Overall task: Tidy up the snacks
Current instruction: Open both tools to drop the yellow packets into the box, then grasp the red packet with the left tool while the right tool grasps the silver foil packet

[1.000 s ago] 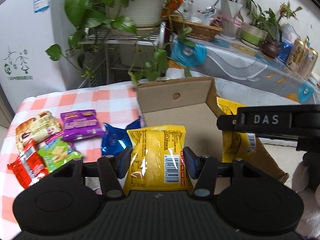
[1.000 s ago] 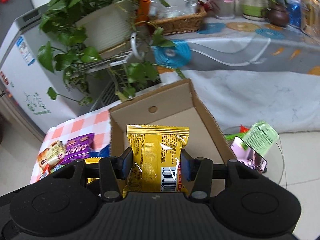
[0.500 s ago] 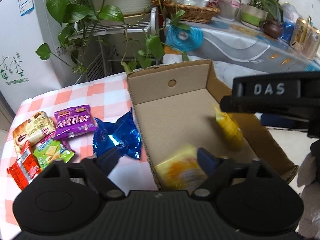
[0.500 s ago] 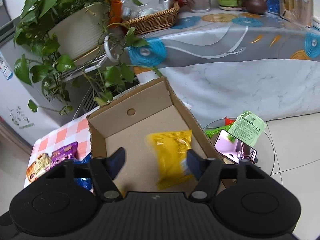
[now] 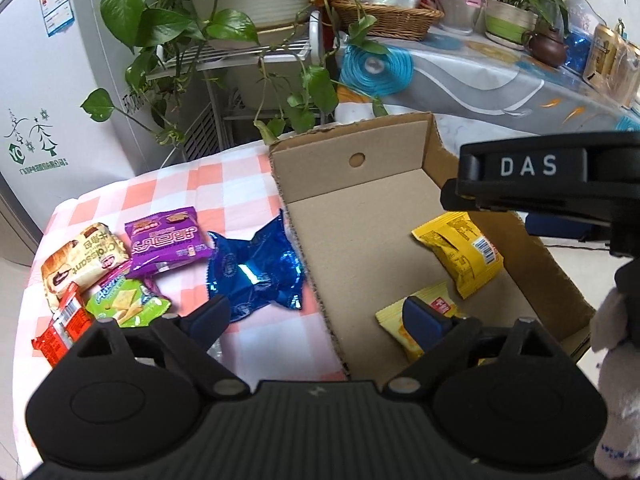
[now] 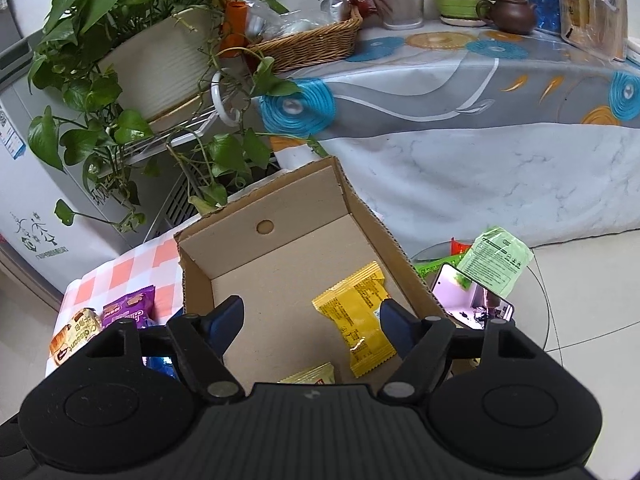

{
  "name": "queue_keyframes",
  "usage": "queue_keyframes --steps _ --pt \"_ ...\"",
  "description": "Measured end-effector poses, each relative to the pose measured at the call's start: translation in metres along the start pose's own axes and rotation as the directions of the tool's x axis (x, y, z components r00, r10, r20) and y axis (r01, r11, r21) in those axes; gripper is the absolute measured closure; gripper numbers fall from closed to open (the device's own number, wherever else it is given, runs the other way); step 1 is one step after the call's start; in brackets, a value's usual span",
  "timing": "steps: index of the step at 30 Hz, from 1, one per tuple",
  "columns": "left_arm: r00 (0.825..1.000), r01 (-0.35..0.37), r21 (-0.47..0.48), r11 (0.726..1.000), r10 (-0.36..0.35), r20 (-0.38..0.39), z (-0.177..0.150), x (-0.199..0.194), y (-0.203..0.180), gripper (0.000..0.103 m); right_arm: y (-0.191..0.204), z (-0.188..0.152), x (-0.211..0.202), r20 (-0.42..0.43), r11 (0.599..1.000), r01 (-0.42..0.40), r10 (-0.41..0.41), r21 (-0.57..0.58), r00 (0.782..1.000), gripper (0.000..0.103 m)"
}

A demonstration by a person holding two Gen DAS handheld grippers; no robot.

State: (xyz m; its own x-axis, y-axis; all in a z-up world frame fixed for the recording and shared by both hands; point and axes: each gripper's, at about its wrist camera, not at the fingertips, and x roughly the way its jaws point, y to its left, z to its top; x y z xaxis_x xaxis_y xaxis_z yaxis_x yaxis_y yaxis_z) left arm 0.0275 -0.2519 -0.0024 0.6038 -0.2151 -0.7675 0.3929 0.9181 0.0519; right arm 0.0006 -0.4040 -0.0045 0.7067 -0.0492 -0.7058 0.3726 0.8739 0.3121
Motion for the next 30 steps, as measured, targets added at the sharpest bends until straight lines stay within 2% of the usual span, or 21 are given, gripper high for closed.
queue_keyframes --steps 18,24,30 --pt "0.996 -0.094 -0.063 0.994 0.094 -0.006 -0.014 -0.019 0.088 0.009 0.059 -0.011 0.014 -0.022 0.979 -0.118 0.116 -0.164 0.993 0.020" --pt "0.988 -0.155 -0.078 0.985 0.155 -0.018 -0.025 -0.026 0.131 0.008 0.078 -0.018 0.014 -0.033 0.951 -0.193 0.191 -0.240 0.981 0.020" --pt "0.979 -0.202 -0.136 0.970 0.197 -0.048 -0.035 -0.021 0.182 0.007 0.100 -0.030 0.015 -0.077 0.903 -0.283 0.273 -0.323 0.959 0.020"
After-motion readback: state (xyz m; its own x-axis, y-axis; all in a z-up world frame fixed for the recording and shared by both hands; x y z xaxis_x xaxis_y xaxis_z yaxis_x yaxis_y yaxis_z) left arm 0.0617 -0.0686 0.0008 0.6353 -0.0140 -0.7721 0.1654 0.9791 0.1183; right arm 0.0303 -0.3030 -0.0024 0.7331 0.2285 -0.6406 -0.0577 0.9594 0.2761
